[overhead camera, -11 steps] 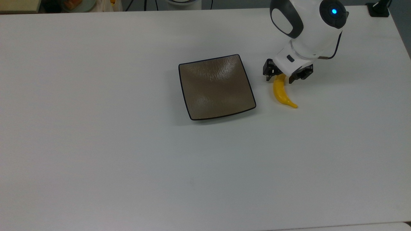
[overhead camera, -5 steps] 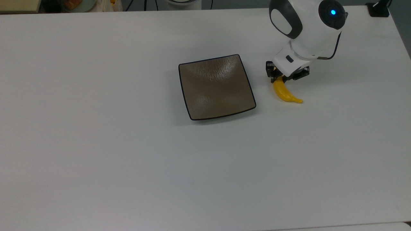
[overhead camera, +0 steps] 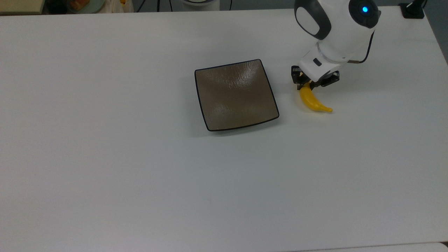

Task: Bananas placed on a ceramic plate
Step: 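Close the gripper on the middle of the yellow banana, then lift the held banana up off the table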

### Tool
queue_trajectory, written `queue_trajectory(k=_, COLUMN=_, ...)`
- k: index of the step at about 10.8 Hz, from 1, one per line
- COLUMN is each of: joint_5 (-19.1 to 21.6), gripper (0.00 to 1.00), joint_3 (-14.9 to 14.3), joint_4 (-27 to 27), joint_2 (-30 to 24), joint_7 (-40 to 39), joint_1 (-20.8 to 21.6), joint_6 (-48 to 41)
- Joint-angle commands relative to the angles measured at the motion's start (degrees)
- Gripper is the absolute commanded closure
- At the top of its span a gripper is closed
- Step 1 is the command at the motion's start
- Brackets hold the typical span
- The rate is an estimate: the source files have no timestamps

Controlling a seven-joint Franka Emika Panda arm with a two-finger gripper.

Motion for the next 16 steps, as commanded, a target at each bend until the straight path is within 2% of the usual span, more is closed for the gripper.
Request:
queue_trajectory(k=1, joint_5=0.7, gripper=1.0, joint_3=0.2, joint_4=-1.1, joint_2=-7.0, joint_7=0.7, joint_1=-0.1, joint_6=-0.6)
queue_trajectory(k=3, joint_5=3.5, gripper=1.0, joint_3=0.1, joint_4=0.4, joint_2=-11.5, joint_7=-0.3, joint_1=-0.6, joint_6=-3.6)
queue_trajectory(k=5, joint_5=8.2, gripper=1.0, joint_3=0.1, joint_4=0.4, joint_2=-17.8, joint_7=-5.0, joint_1=-2.6, joint_6=-6.7)
queue_trajectory(k=7, joint_5=13.6, gripper=1.0, joint_3=0.1, joint_4=0.3, joint_2=-23.8, joint_7=-11.6, joint_1=-5.7, joint_6=-10.8)
queue_trajectory(k=9, joint_5=17.1, gripper=1.0, joint_3=0.2, joint_4=0.3, joint_2=-28.1, joint_7=-18.1, joint_1=-9.7, joint_6=-15.5)
queue_trajectory(k=12, joint_5=18.9, gripper=1.0, joint_3=0.2, joint_4=0.0, joint_2=-33.3, joint_7=-26.2, joint_1=-14.1, joint_6=-22.2)
queue_trajectory(k=16, joint_5=19.6, gripper=1.0, joint_3=0.0, joint_4=-1.0, joint_2=-34.3, joint_7=-34.4, joint_1=-21.4, joint_6=-23.1)
